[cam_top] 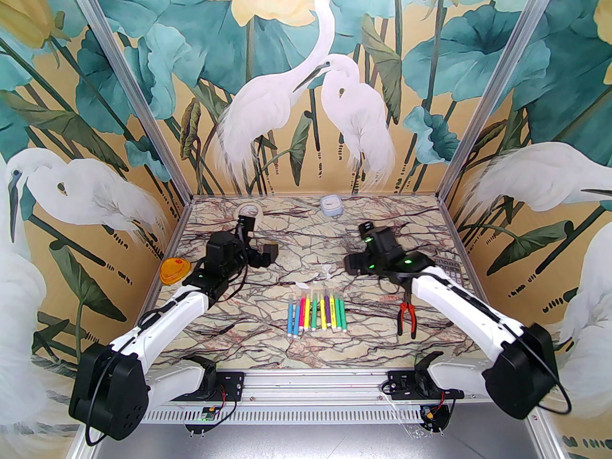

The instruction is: Open the pen caps

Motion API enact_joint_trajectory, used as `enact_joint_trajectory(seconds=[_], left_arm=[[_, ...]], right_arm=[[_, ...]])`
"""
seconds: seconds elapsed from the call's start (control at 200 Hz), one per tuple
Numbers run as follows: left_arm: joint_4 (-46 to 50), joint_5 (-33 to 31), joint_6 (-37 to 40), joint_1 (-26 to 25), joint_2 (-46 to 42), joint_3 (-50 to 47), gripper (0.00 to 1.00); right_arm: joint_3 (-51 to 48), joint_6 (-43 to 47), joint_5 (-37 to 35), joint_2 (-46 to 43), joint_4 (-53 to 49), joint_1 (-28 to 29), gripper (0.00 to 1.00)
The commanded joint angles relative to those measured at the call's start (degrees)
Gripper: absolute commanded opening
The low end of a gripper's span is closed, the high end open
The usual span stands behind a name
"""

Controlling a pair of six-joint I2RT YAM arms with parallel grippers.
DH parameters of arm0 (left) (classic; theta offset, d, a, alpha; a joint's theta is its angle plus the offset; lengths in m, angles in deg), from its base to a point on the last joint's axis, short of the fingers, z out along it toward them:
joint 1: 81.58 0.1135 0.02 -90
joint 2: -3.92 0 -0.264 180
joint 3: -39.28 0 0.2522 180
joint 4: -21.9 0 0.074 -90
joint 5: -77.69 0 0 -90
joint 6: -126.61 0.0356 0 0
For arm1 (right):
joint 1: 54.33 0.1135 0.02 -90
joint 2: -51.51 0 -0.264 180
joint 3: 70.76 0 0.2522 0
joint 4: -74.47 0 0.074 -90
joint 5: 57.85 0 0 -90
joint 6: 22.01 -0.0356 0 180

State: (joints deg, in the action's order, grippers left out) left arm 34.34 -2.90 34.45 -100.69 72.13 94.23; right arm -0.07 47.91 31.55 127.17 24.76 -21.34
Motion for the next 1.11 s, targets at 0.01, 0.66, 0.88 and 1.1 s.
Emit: enact_joint_trajectory(seconds=[0.01, 0.66, 0.88, 1.1], left_arm=[[2.7, 1.2, -1.3, -1.4, 0.8, 0.9, 1.0], [1.9, 1.1, -2.1, -2.8, 1.6, 1.1, 0.99], [2.2, 1.0, -1.6, -2.8, 2.5, 0.9, 0.99], [1.9, -0.1, -1.0, -2.9, 3.1, 0.7, 0.99]], right_arm=[[1.3, -5.3, 2.8, 2.5, -6.2, 2.8, 0.72], [-3.8, -12.2, 10.8, 9.1, -10.3, 6.3, 0.47], [-5.0, -14.3, 9.9, 12.4, -9.1, 7.7, 0.43], [-4.8, -15.5, 9.4, 15.3, -8.4, 9.0, 0.39]])
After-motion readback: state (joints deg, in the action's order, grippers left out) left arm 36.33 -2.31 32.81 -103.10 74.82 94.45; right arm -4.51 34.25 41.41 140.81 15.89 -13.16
